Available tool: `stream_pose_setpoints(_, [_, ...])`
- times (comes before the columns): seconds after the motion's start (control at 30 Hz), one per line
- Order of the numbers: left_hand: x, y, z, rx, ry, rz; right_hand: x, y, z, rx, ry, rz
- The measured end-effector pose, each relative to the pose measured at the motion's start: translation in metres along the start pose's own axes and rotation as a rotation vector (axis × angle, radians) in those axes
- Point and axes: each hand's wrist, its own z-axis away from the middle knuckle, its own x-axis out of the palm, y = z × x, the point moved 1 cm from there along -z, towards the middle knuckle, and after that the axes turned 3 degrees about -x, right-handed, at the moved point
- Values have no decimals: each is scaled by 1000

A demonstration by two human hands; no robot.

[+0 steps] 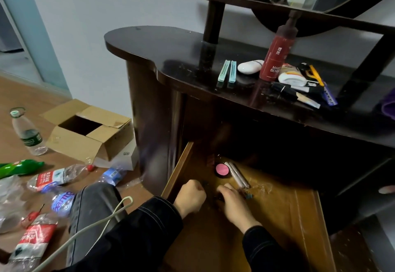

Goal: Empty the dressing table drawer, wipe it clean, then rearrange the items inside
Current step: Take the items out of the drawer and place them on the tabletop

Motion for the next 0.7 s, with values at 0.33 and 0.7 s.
stream_pose_setpoints(0.33, [24,13,-21,-242,45,719,-37,3,20,252,117,-803])
stream_pose_setpoints(0.7, [21,5,-19,-541,-310,1071,-59,1,26,264,360,-595])
